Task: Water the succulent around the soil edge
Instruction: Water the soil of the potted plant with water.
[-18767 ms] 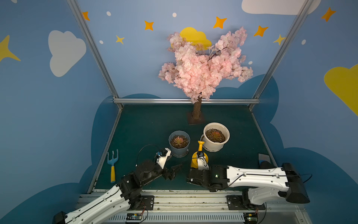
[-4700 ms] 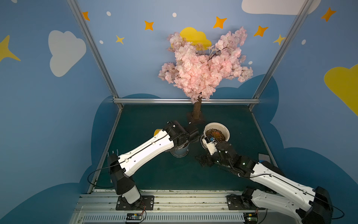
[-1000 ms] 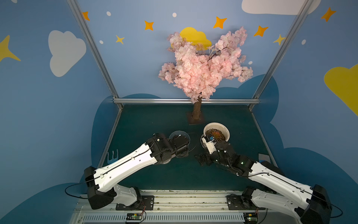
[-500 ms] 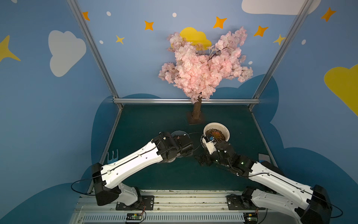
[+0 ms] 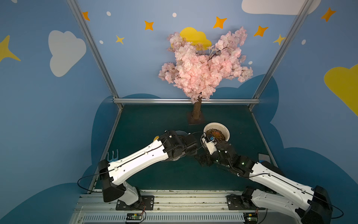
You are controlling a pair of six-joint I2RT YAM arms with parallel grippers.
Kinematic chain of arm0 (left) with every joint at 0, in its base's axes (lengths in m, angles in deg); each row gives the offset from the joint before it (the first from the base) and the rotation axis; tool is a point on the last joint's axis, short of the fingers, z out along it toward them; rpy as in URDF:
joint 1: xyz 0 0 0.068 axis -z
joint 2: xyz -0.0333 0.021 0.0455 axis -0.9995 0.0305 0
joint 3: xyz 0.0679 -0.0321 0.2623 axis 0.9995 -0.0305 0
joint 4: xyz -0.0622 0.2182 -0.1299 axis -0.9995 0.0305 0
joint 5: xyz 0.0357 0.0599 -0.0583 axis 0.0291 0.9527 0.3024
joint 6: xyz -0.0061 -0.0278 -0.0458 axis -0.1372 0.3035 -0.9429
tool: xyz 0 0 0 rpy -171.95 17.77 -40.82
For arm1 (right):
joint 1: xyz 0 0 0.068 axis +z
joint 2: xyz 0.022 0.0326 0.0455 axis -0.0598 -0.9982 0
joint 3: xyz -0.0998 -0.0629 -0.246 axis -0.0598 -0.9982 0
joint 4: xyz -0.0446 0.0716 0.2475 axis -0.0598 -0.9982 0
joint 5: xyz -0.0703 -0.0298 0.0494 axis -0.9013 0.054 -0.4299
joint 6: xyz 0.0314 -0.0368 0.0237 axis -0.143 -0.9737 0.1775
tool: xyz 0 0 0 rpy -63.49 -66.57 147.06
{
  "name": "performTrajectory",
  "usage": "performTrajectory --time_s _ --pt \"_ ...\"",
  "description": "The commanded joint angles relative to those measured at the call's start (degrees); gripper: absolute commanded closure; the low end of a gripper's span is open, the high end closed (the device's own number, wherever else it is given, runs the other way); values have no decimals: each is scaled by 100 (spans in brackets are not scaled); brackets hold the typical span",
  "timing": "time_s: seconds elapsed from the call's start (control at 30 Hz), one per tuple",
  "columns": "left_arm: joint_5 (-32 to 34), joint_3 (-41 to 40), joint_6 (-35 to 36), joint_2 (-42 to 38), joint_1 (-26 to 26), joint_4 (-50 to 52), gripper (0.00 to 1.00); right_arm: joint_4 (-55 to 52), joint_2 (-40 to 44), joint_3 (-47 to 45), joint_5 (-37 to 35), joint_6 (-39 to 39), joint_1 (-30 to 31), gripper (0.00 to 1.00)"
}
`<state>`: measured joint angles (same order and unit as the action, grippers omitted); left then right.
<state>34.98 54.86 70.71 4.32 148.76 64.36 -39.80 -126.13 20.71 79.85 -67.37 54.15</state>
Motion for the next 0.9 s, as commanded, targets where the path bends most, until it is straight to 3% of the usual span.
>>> performTrajectory --time_s 0.0,0.87 --pt "152 159 -46 87 30 199 97 42 100 -63 27 -68 -9 5" --pt "346 558 -64 577 31 133 97 -18 336 -329 -106 -112 -27 5"
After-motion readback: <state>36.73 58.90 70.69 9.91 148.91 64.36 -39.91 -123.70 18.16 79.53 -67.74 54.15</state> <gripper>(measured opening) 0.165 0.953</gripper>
